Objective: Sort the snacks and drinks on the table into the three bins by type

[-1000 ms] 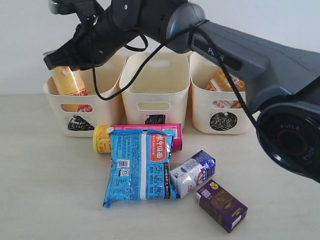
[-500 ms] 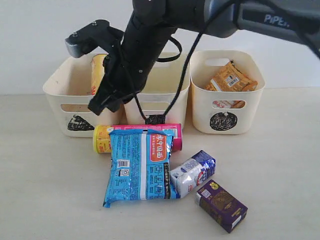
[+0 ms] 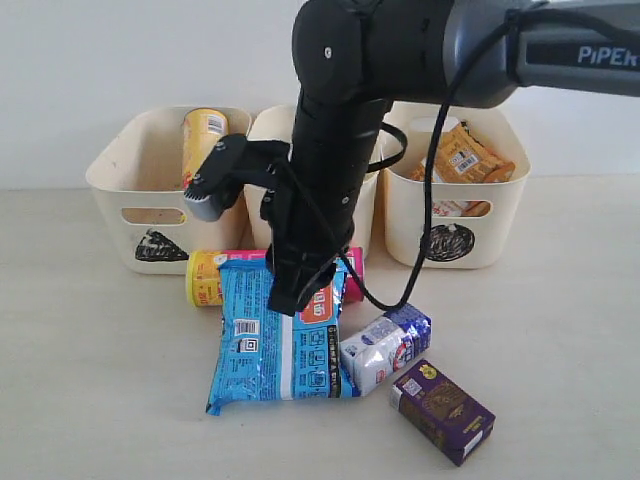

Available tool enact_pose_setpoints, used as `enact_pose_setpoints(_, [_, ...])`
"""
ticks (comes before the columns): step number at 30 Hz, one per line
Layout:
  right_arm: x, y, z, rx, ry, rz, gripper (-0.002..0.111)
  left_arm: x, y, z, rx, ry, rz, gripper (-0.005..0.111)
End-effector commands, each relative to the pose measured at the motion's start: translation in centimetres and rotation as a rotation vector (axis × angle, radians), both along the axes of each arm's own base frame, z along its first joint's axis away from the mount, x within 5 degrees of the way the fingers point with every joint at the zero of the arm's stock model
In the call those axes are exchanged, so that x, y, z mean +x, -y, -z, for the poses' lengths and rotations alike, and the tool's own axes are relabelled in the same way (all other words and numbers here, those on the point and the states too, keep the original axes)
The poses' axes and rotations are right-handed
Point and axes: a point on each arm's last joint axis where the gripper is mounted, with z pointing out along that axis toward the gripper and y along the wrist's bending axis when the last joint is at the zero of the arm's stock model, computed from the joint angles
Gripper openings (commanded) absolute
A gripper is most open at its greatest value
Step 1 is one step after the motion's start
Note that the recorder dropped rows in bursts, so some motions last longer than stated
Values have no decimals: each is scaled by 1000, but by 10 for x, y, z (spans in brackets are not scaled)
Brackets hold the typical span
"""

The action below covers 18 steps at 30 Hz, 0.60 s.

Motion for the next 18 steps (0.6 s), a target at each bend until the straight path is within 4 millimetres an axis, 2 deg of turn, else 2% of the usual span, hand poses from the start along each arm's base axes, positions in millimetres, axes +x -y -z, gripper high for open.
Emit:
enact_pose_setpoints(1, [16, 23, 3, 13, -83, 307, 80, 0, 0, -1, -10, 11, -4, 4])
enact_pose_setpoints(2, [21, 30, 4, 50, -121, 357, 84, 0, 0, -1, -10, 11, -4, 4])
enact_pose_setpoints(5, [38, 50, 10, 196, -230, 515, 82, 0, 0, -1, -10, 11, -4, 4])
enact_pose_setpoints(8, [45, 61, 24, 300, -310, 608, 82, 0, 0, -1, -10, 11, -4, 4])
enact_pose_setpoints(13, [38, 60, 49, 301, -282, 612, 82, 0, 0, -1, -10, 11, -4, 4])
enact_pose_setpoints(18, [38, 58, 66, 330, -264, 652, 82, 0, 0, -1, -10, 11, -4, 4])
